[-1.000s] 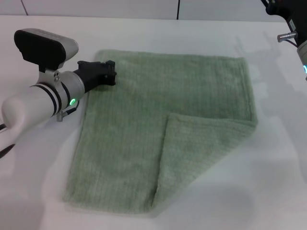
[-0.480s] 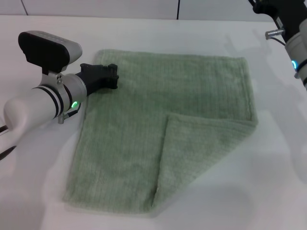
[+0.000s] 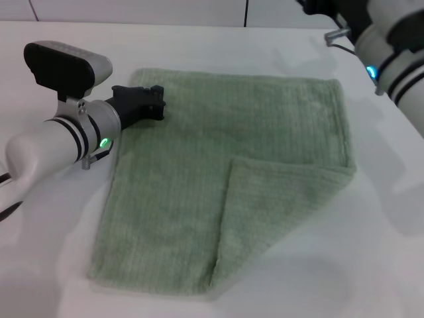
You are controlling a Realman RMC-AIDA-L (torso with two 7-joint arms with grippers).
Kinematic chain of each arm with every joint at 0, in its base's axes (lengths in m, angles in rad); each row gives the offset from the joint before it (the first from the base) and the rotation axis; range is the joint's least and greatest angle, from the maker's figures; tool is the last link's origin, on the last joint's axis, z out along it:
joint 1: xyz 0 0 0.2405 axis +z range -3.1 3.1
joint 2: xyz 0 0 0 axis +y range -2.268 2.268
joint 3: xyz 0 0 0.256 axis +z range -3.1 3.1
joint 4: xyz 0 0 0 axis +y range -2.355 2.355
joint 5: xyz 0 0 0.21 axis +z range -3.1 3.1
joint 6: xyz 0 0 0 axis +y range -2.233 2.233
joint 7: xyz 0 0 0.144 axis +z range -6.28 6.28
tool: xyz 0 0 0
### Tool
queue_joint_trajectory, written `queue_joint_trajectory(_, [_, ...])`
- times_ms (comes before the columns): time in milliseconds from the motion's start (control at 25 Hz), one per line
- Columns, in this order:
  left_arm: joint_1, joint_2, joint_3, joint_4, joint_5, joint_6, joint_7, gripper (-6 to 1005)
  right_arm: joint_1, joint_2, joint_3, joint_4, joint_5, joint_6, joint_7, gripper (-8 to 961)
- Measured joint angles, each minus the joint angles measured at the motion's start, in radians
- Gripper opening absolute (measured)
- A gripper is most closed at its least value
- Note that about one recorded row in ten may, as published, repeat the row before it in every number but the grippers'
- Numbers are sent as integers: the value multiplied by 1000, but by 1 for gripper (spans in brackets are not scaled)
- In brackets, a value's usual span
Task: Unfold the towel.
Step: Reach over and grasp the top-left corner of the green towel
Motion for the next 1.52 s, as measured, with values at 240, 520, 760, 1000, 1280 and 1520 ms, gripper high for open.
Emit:
queue_joint_trajectory(240, [1, 2, 2, 9, 0, 0, -1, -1, -22, 3, 74, -294, -98, 454, -12, 816])
queue_joint_trajectory(520, [1, 3, 4, 12, 0, 0, -2, -1, -6, 1, 158, -507, -100, 846, -35, 816])
queue_joint_trajectory(760, [3, 4, 9, 12, 11, 0, -3, -1, 46, 3, 234, -653, -89, 1171, -87, 816])
queue_joint_trajectory(1000, [3, 3, 21, 11, 12, 0, -3, -1, 146, 5, 271, -664, -25, 1400, -188, 816])
queue_joint_trajectory(1280, [7, 2, 21, 13, 12, 0, -5, -2, 219, 6, 347, -617, 135, 1585, -341, 816])
queue_joint_trajectory(1520, [8, 2, 21, 14, 12, 0, -6, -2, 274, 6, 356, -584, 140, 1730, -372, 816])
